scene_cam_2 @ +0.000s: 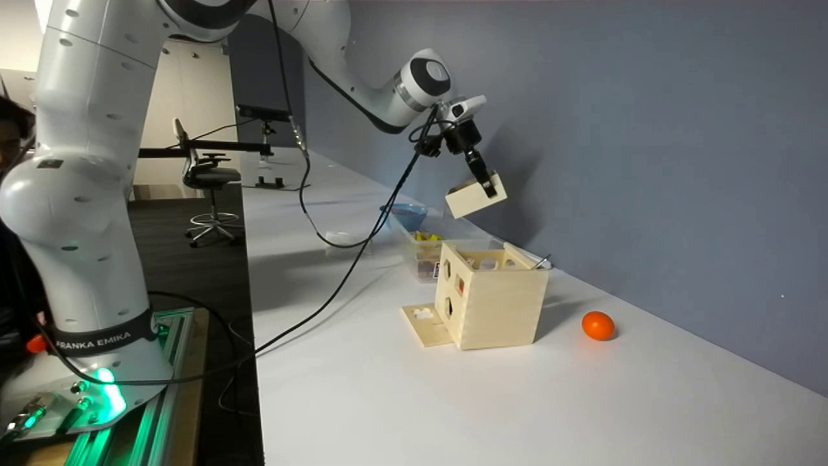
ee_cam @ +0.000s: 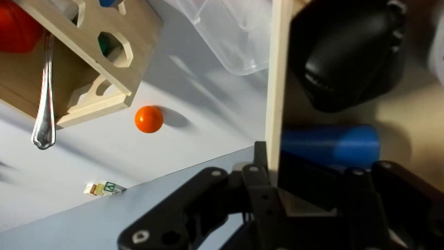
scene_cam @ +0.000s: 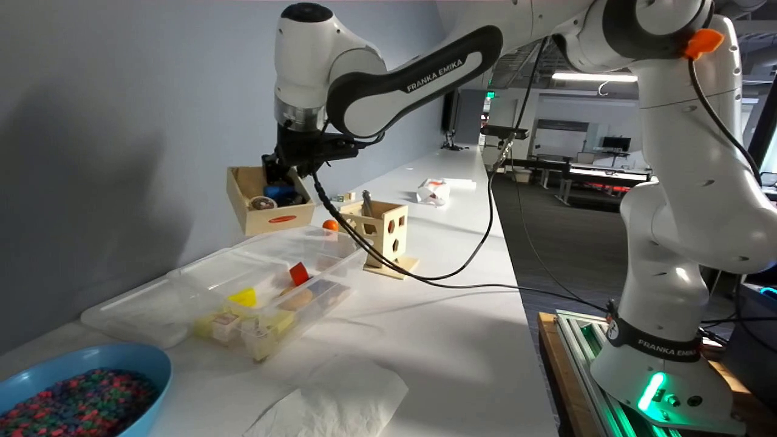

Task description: Put the box inside the basket

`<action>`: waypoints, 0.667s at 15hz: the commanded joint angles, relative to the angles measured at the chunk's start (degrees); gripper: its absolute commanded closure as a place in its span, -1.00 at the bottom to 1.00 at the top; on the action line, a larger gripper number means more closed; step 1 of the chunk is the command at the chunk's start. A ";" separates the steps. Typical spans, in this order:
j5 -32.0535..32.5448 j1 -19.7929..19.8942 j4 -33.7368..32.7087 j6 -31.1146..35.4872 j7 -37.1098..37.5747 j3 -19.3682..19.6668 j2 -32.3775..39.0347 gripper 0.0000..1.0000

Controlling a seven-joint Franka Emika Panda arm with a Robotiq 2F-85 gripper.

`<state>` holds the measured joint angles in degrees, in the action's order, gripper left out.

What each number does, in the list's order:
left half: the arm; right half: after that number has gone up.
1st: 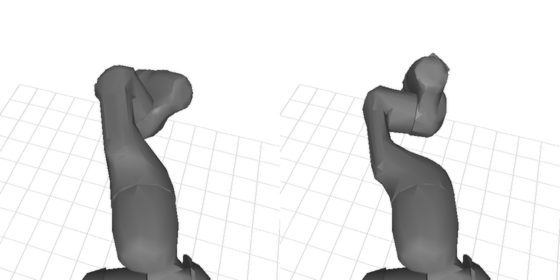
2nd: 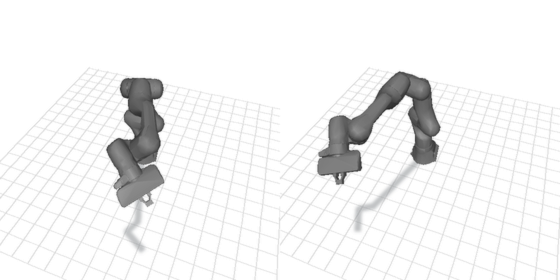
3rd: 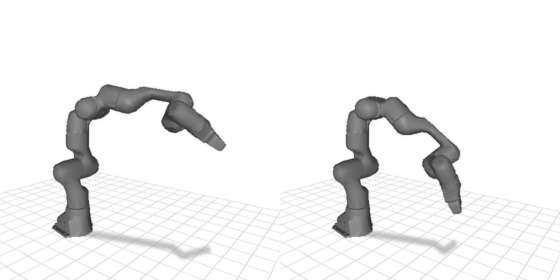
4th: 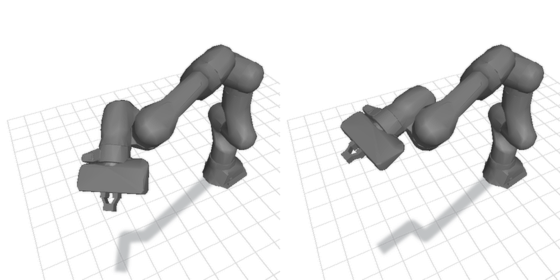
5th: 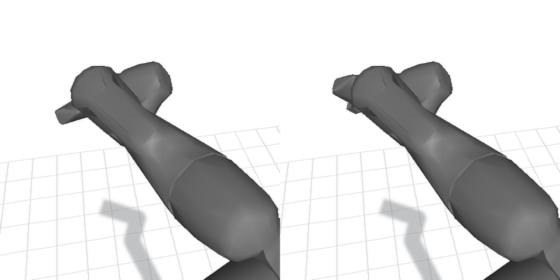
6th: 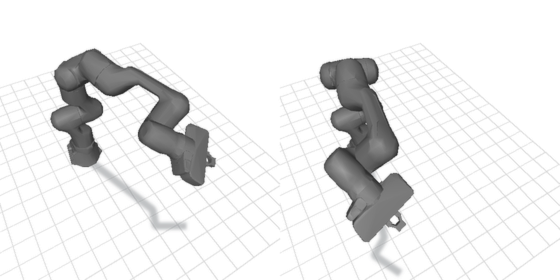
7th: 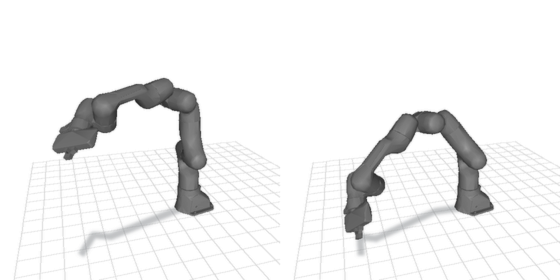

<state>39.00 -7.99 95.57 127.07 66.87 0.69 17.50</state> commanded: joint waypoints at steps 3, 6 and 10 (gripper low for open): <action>-1.93 2.00 8.92 4.37 -12.80 0.19 -8.56 0.95; -1.38 2.30 12.00 3.46 -17.43 0.04 -11.82 0.95; -0.76 2.29 10.83 2.52 -16.65 -0.34 -10.61 0.81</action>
<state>38.27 -6.08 106.52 129.70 50.29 0.75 6.86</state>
